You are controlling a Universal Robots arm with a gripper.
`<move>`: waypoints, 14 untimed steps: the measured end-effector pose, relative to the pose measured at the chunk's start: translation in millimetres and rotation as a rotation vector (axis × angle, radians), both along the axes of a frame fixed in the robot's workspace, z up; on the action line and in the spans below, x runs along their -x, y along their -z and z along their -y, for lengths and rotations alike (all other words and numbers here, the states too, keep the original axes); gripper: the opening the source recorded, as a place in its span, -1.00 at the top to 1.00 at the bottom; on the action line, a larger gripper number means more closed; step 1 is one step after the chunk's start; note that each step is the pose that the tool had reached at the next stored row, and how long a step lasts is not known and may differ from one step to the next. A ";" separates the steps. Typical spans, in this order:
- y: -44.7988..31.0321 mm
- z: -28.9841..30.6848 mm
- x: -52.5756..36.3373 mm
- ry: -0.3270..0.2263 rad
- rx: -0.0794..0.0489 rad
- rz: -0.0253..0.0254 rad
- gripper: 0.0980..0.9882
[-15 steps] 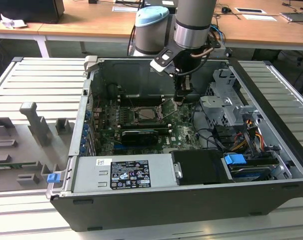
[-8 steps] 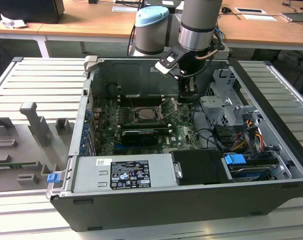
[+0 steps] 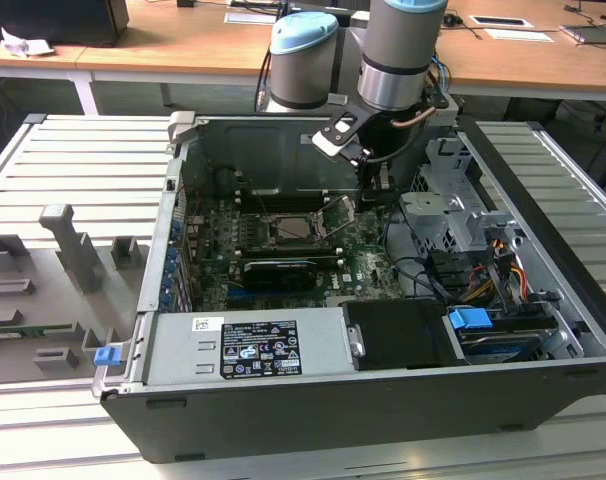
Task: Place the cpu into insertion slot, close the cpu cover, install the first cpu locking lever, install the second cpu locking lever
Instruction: 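Close the cpu cover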
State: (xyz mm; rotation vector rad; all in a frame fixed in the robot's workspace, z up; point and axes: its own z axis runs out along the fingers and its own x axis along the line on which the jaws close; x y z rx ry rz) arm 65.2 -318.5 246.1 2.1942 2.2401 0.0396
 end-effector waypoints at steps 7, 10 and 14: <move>0.1 0.0 10.1 -0.002 0.000 0.0000 0.98; 0.1 0.0 12.8 -0.002 0.000 0.0000 0.98; 0.1 0.0 18.0 -0.002 0.000 0.0000 0.98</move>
